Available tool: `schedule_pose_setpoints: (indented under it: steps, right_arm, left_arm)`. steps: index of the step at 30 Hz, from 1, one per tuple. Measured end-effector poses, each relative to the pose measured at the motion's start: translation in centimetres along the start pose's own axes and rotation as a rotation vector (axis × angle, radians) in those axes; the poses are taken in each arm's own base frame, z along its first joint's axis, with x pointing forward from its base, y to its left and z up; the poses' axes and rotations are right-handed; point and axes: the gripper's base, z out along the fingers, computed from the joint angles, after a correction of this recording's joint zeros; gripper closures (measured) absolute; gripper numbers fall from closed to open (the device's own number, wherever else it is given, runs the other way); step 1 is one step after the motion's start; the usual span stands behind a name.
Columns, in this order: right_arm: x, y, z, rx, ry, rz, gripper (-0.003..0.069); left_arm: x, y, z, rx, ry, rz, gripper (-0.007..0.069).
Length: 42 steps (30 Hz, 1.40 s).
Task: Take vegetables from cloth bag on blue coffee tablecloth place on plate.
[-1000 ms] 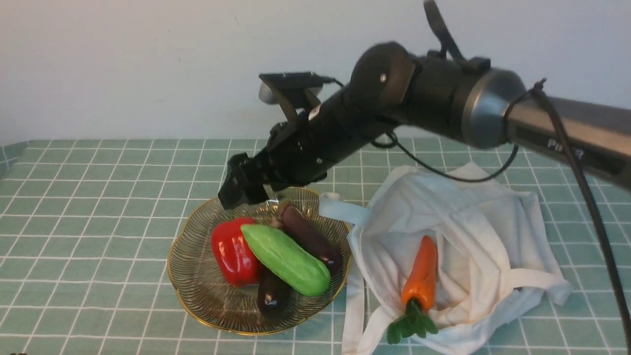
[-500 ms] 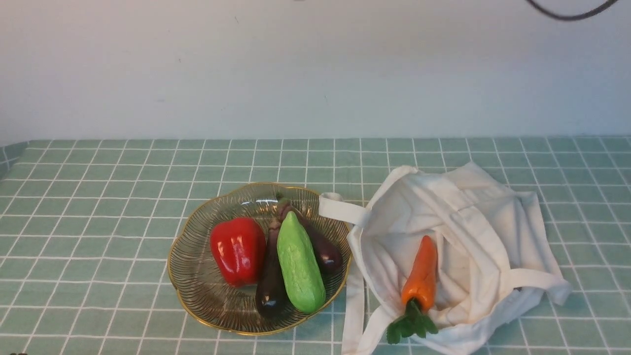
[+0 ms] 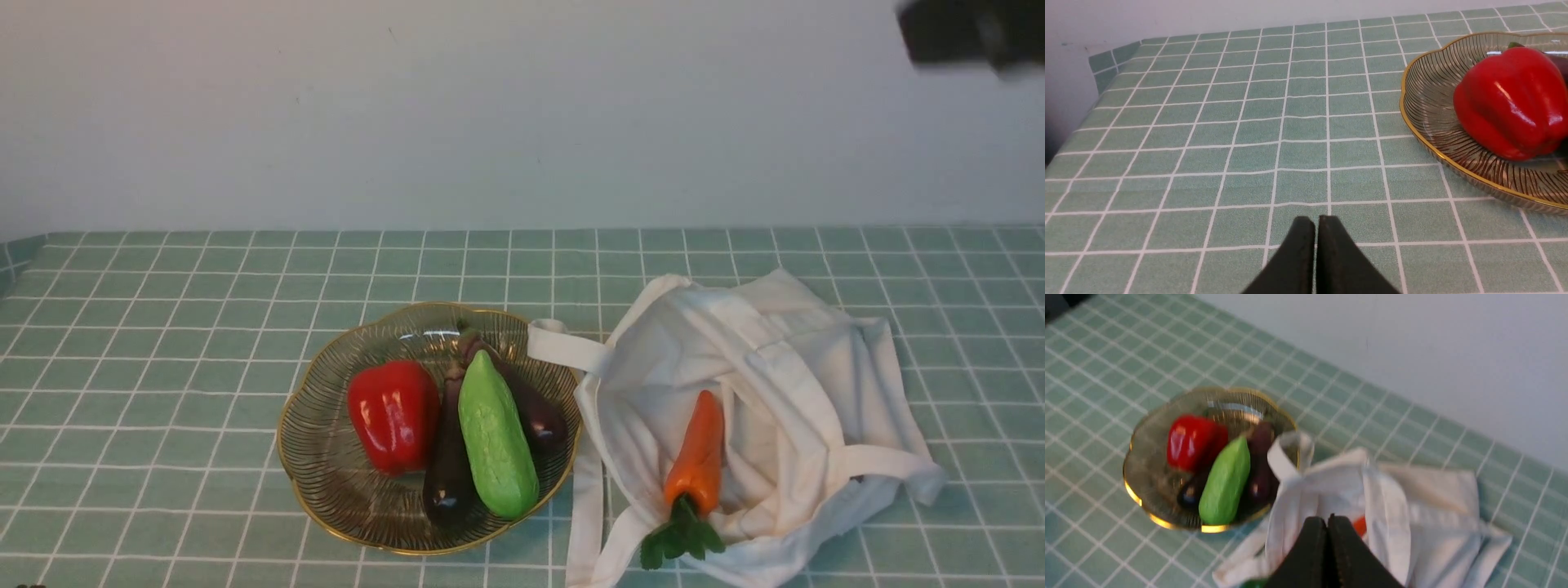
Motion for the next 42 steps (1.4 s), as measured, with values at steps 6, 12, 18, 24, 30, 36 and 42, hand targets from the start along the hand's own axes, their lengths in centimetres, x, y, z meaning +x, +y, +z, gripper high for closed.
schedule_pose_setpoints:
  steps: [6,12,18,24,30,36,42]
  right_arm:
    - [9.2,-0.1,0.7,-0.035,-0.181,0.062,0.0673]
    - [15.2,0.4,3.9,-0.086,-0.420,0.055,0.0676]
    - [17.2,0.7,5.6,-0.098,-0.446,0.038,0.0675]
    - [19.0,0.7,6.9,-0.093,-0.372,0.030,0.0675]
    - [19.5,0.7,7.1,-0.088,-0.335,0.028,0.0675]
    - [19.5,0.6,6.8,-0.087,-0.355,0.030,0.0675]
    - [20.5,-0.9,6.0,0.043,-0.409,0.058,0.0675]
  left_arm:
    - [0.0,0.0,0.0,0.000,0.000,0.000,0.0629]
    - [0.0,0.0,0.0,0.000,0.000,0.000,0.0629]
    - [0.0,0.0,0.0,0.000,0.000,0.000,0.0629]
    - [0.0,0.0,0.0,0.000,0.000,0.000,0.0629]
    - [0.0,0.0,0.0,0.000,0.000,0.000,0.0629]
    - [0.0,0.0,0.0,0.000,0.000,0.000,0.0629]
    - [0.0,0.0,0.0,0.000,0.000,0.000,0.0629]
